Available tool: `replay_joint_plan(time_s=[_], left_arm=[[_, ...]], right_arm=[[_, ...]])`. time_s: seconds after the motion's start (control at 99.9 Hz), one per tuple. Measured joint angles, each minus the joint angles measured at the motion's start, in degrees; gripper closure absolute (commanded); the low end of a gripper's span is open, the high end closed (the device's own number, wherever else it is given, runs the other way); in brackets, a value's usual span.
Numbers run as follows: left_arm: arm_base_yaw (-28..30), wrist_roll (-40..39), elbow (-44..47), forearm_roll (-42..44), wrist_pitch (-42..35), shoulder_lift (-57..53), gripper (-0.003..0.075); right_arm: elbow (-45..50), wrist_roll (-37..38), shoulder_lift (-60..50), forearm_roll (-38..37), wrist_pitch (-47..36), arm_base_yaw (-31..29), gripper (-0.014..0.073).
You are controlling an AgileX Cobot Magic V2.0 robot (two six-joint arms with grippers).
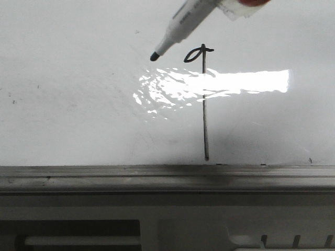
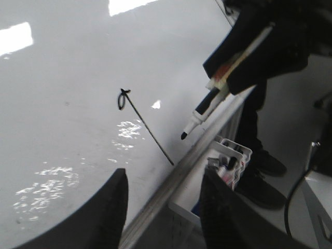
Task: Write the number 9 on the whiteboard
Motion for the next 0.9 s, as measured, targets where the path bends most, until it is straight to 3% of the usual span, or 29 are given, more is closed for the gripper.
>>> replay_joint_plan(time_s=[0.17, 0.48, 0.9], left_arm=[[-6.49, 8.58, 0.00, -1.33, 1.91, 8.51, 0.0412], [-18.15, 10.26, -2.49, -4.26, -4.53, 20.34, 0.0412], [-21.02, 10.58, -5.63, -6.31, -4.51, 27.39, 0.0414]], right_arm=[[-3.62, -1.39, 4.43, -1.25, 7.56, 1.44, 0.0638], [-7.03, -3.29, 10.74, -1.65, 9.06, 5.54, 0.0638], [-7.78, -3.56, 12.00, -1.87, 6.79, 10.30, 0.0638]])
